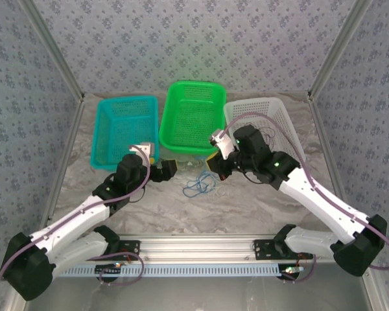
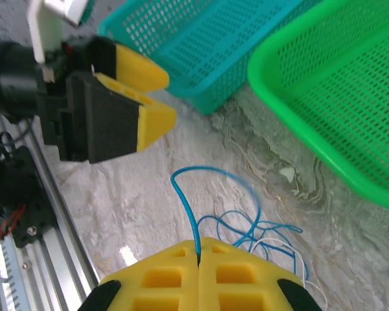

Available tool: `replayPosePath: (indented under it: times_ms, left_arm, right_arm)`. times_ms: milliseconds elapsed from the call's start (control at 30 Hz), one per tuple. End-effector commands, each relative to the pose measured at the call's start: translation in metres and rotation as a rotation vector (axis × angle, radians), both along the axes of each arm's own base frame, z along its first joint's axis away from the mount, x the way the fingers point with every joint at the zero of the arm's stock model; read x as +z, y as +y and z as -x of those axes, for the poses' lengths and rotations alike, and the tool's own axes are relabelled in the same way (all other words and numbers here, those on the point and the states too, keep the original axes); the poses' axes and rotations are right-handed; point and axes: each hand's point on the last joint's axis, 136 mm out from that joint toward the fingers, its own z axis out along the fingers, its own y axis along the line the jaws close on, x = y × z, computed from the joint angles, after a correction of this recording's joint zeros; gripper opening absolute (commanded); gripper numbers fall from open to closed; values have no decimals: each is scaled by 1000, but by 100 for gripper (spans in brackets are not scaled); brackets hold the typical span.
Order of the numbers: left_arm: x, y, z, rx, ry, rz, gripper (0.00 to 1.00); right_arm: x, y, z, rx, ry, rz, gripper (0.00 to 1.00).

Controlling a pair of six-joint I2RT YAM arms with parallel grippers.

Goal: Untangle the cables

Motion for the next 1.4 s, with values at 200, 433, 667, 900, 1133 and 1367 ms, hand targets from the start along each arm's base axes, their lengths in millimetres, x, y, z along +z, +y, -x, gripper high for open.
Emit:
replayPosePath:
  times_ms: [200, 433, 667, 900, 1133, 1367]
  left_arm:
    - [48, -33, 10, -155, -138, 237, 100]
    - [74, -44, 19, -231, -244, 322, 99]
    - [76, -38, 17, -199, -258, 301, 99]
    - [99, -56, 27, -308, -309, 383, 99]
    - [95, -71, 15, -306, -285, 345, 99]
    - [83, -70, 15, -296, -246, 300, 99]
  right_arm:
    - [40, 3, -11, -46, -63, -146, 0]
    - [53, 4, -26, -101, -93, -221, 0]
    - [58, 10, -39, -97, -59, -279, 0]
    - [56, 19, -46, -89, -41, -301, 0]
    - [50, 15, -70, -161, -59, -262, 0]
    - [14, 5, -146, -299, 32, -184, 0]
